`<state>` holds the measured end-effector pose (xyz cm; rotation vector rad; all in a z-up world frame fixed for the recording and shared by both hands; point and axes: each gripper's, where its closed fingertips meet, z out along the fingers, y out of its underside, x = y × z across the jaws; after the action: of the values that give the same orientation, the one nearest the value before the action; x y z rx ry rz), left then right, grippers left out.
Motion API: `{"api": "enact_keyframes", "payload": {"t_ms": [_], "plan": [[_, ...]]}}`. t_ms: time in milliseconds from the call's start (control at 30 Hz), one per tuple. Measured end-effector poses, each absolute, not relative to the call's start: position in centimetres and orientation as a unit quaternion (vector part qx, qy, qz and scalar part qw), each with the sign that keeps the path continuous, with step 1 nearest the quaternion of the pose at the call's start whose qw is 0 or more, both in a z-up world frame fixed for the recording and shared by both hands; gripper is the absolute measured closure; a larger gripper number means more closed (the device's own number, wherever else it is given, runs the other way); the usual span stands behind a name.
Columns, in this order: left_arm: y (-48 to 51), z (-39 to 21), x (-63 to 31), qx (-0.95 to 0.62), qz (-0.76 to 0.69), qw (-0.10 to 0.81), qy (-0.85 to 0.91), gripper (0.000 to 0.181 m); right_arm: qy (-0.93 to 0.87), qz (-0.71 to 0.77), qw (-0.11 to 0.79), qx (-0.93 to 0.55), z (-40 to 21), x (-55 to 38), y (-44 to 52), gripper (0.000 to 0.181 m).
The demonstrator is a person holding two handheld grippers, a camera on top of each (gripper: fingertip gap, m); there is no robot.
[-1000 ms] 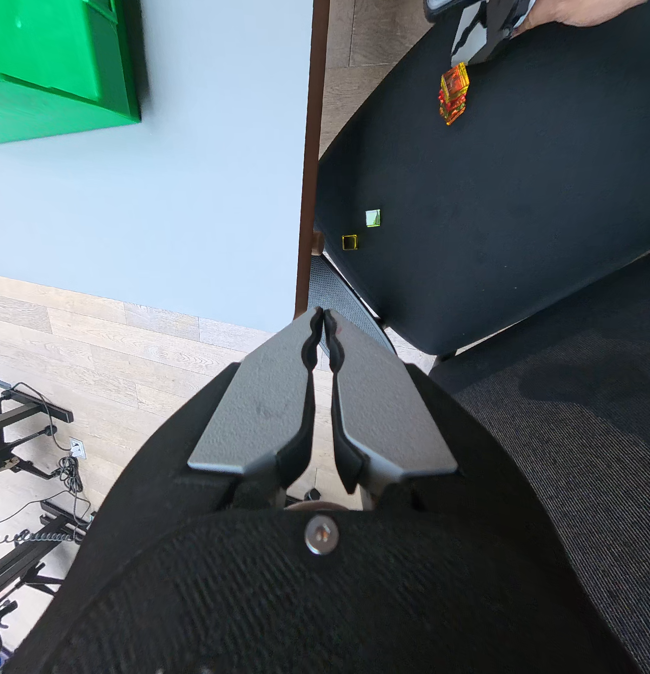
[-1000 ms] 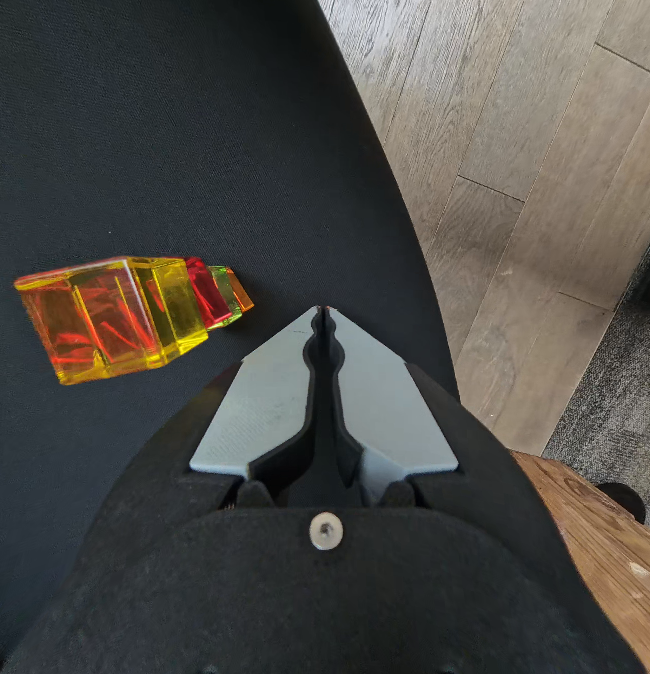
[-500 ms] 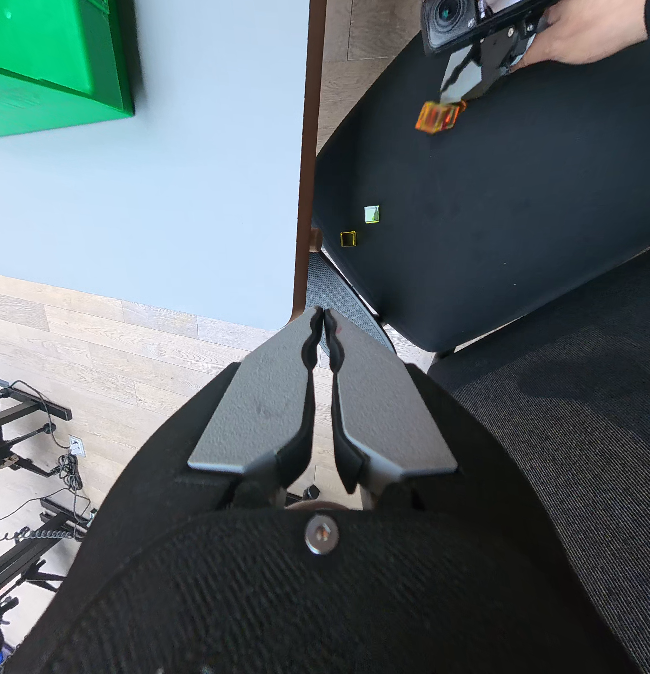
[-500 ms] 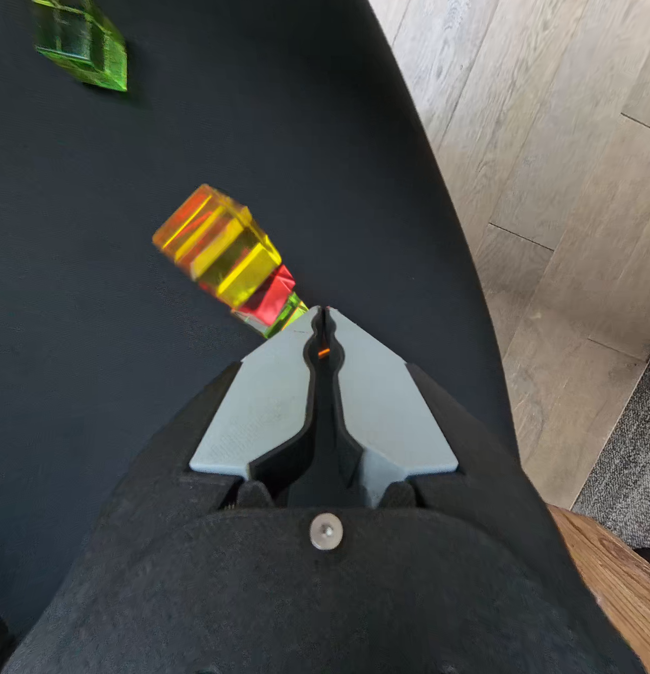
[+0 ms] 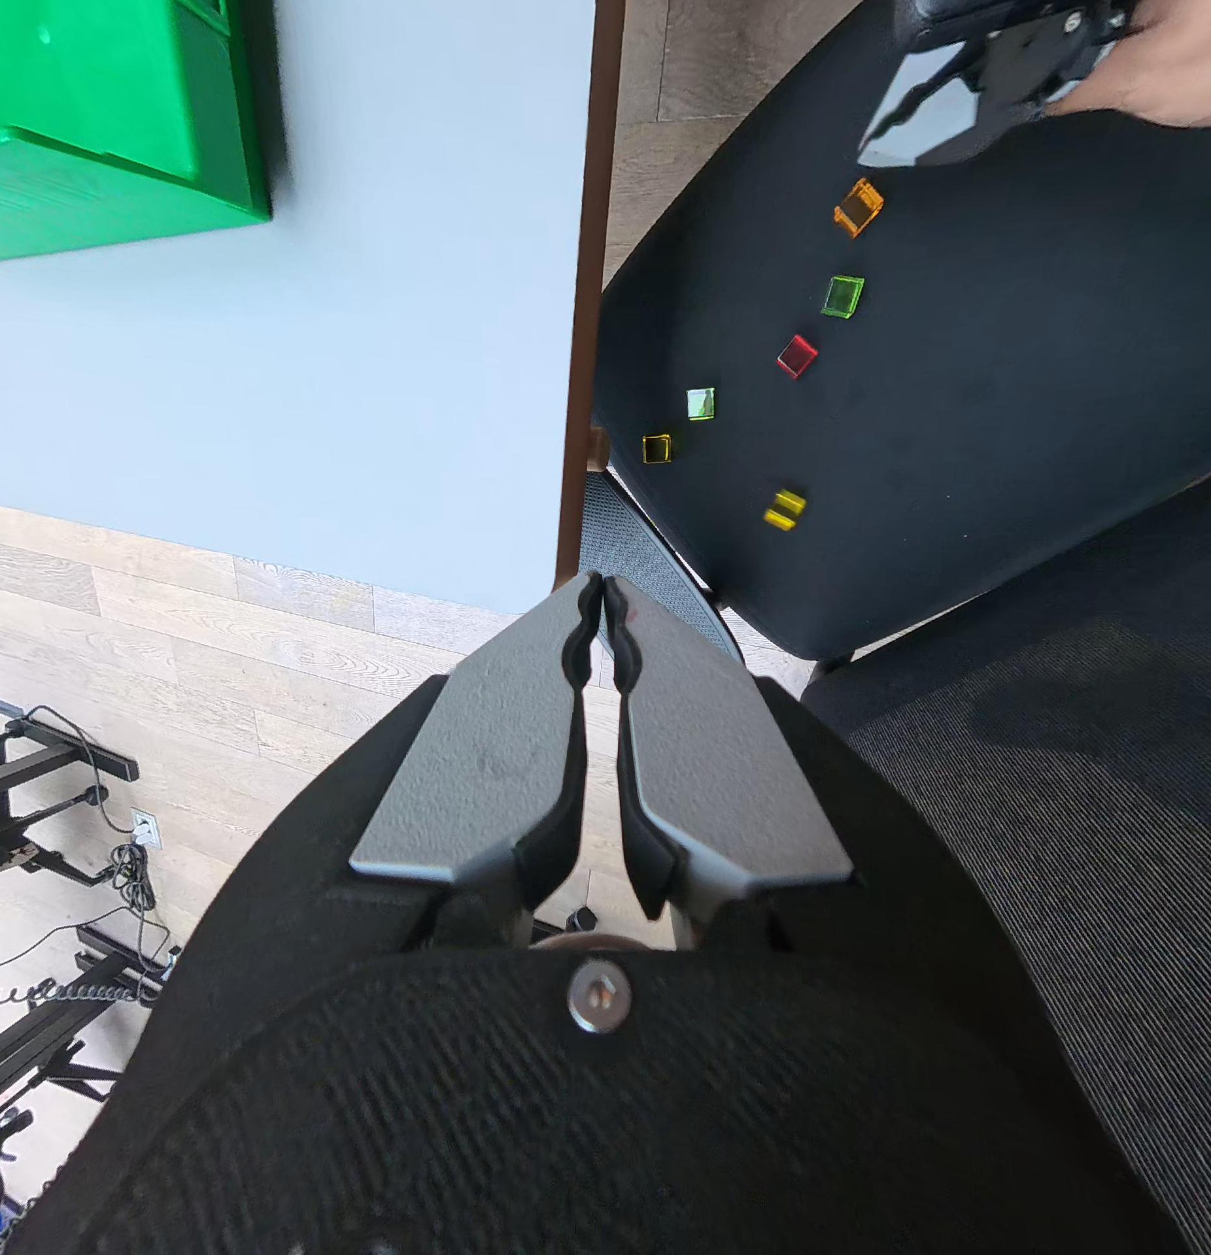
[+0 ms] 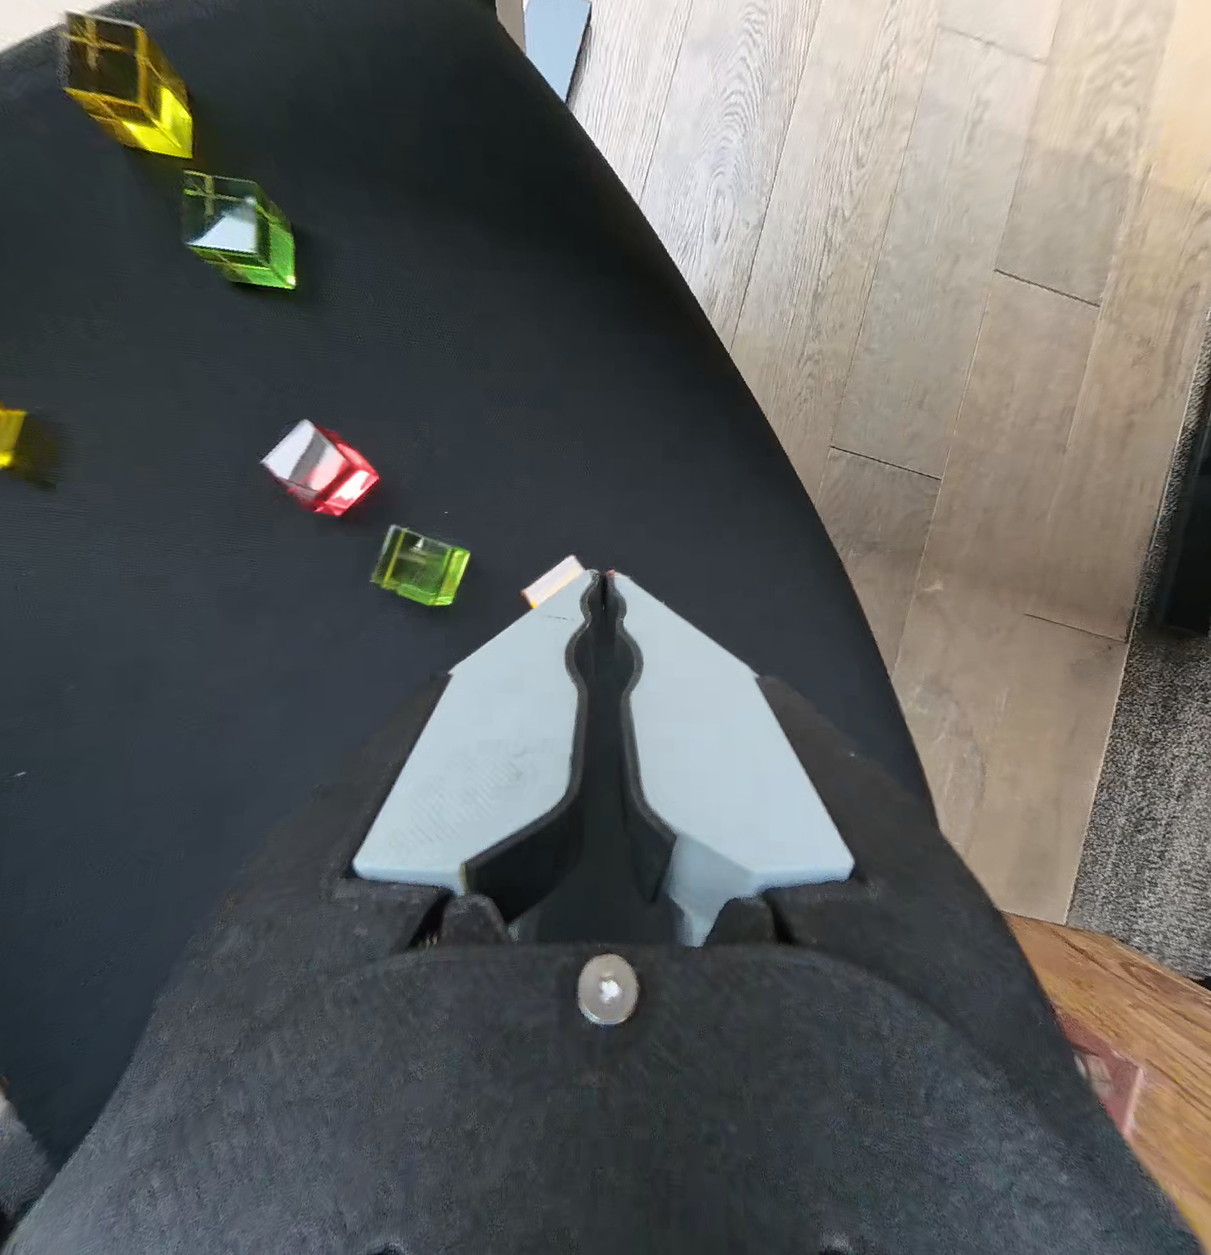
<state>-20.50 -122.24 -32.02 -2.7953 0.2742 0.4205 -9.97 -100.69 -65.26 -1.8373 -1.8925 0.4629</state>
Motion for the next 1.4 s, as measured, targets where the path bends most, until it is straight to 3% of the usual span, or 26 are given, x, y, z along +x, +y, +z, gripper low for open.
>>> {"api": "enact_keyframes", "payload": {"t_ms": [100, 167, 233, 300, 600, 800, 1033, 1233, 1300, 1400], "plan": [[-122.2, -31.9, -20.5, -0.973, 0.147, 0.152, 0.096, 0.181, -0.685, 0.185, 0.221, -0.669, -64.6, -8.9, -102.6, 0.181], [-122.2, -31.9, -20.4, -0.973, 0.147, 0.152, 0.097, 0.181, -0.691, 0.2, 0.206, -0.663, -64.4, -8.2, -104.9, 0.163], [-122.2, -31.9, -20.2, -0.972, 0.146, 0.152, 0.102, 0.181, -0.699, 0.219, 0.186, -0.655, -64.1, -7.5, -107.9, 0.157], [-122.1, -31.7, -20.3, -0.971, 0.151, 0.153, 0.103, 0.181, -0.711, 0.237, 0.166, -0.641, -63.5, -7.1, -111.1, 0.136], [-121.6, -30.4, -19.6, -0.966, 0.153, 0.178, 0.111, 0.181, -0.725, 0.239, 0.144, -0.63, -55.8, -5.0, -117.6, 0.105], [-120.2, -28.8, -18.8, -0.958, 0.15, 0.216, 0.111, 0.181, -0.671, 0.267, 0.197, -0.663, -44.5, -3.0, -116.9, 0.104], [-120.4, -29.8, -19.2, -0.96, 0.147, 0.216, 0.1, 0.181, -0.593, 0.302, 0.26, -0.699, -31.2, 0.2, -117.2, 0.089], [-122.1, -33.3, -19.8, -0.972, 0.117, 0.196, 0.052, 0.179, -0.456, 0.376, 0.277, -0.757, -24.3, 2.1, -118.7, 0.113], [-123.3, -34.1, -18.6, -0.982, 0.083, 0.162, 0.04, 0.159, -0.421, 0.404, 0.275, -0.764, -22.1, 2.5, -119.2, 0.113], [-123.7, -32.5, -16.1, -0.979, 0.07, 0.18, 0.066, 0.158, -0.421, 0.412, 0.288, -0.755, -20.7, 3.0, -120.3, 0.109]]}}
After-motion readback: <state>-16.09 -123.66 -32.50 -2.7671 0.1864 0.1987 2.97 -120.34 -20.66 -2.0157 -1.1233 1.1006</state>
